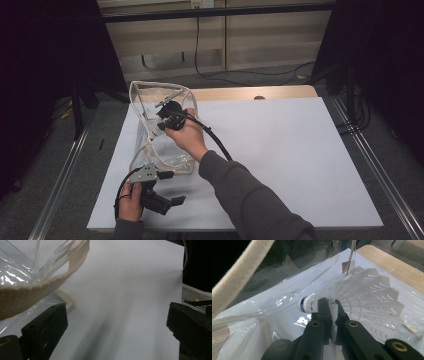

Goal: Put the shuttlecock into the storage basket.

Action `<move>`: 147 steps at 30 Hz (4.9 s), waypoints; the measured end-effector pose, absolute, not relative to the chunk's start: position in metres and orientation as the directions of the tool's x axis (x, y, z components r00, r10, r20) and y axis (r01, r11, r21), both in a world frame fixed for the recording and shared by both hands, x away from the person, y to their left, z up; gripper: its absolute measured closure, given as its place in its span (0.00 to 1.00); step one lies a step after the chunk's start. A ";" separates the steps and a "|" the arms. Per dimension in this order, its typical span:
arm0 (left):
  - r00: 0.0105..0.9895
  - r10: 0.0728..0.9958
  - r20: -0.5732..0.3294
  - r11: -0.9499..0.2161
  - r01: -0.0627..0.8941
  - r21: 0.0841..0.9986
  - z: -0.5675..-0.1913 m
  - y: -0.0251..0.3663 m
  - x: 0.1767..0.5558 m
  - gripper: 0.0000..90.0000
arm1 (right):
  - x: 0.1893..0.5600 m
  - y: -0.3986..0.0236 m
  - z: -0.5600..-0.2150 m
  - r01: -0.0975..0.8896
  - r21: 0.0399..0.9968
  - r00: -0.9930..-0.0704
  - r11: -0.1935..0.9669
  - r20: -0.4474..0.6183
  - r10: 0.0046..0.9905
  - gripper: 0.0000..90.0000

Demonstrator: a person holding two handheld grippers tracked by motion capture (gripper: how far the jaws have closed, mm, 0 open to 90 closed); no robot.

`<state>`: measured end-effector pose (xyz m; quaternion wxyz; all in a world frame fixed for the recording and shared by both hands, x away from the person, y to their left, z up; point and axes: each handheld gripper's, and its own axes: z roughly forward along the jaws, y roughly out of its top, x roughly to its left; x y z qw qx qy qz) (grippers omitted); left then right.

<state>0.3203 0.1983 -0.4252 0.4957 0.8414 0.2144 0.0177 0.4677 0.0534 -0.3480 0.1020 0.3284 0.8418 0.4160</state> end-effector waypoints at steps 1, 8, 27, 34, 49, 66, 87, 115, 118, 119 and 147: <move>0.908 0.378 -0.182 -0.418 0.342 0.842 -0.425 0.198 0.320 0.04 | 0.468 0.053 -0.348 0.467 0.766 -0.765 0.441 0.100 0.636 0.99; 0.907 0.378 -0.185 -0.410 0.343 0.845 -0.426 0.199 0.320 0.04 | 0.470 0.054 -0.351 0.465 0.766 -0.763 0.444 0.093 0.639 0.99; 0.906 0.381 -0.183 -0.412 0.344 0.844 -0.426 0.199 0.321 0.04 | 0.473 0.057 -0.355 0.459 0.758 -0.765 0.463 0.072 0.640 0.98; 0.906 0.380 -0.186 -0.412 0.346 0.843 -0.426 0.199 0.321 0.04 | 0.473 0.059 -0.358 0.457 0.755 -0.769 0.471 0.070 0.635 0.98; 0.906 0.380 -0.184 -0.417 0.346 0.840 -0.426 0.199 0.321 0.04 | 0.472 0.064 -0.363 0.440 0.751 -0.788 0.492 0.060 0.613 0.98; 0.906 0.379 -0.187 -0.412 0.346 0.843 -0.427 0.199 0.321 0.04 | 0.472 0.072 -0.372 0.424 0.724 -0.814 0.544 0.042 0.579 0.98; 0.906 0.379 -0.186 -0.415 0.346 0.841 -0.427 0.199 0.321 0.04 | 0.469 0.079 -0.377 0.414 0.707 -0.836 0.574 0.046 0.546 0.98; 0.908 0.379 -0.178 -0.425 0.342 0.838 -0.427 0.198 0.321 0.04 | 0.475 0.073 -0.375 0.479 0.689 -0.800 0.544 0.088 0.594 0.30; 0.908 0.379 -0.177 -0.427 0.342 0.837 -0.427 0.198 0.321 0.04 | 0.475 0.070 -0.371 0.491 0.686 -0.784 0.536 0.080 0.615 0.24; 0.907 0.380 -0.179 -0.426 0.343 0.837 -0.427 0.197 0.321 0.04 | 0.475 0.070 -0.370 0.490 0.691 -0.779 0.532 0.072 0.623 0.23; 0.908 0.379 -0.180 -0.413 0.340 0.845 -0.425 0.195 0.320 0.04 | 0.461 0.048 -0.323 0.452 0.733 -0.768 0.509 0.029 0.640 0.18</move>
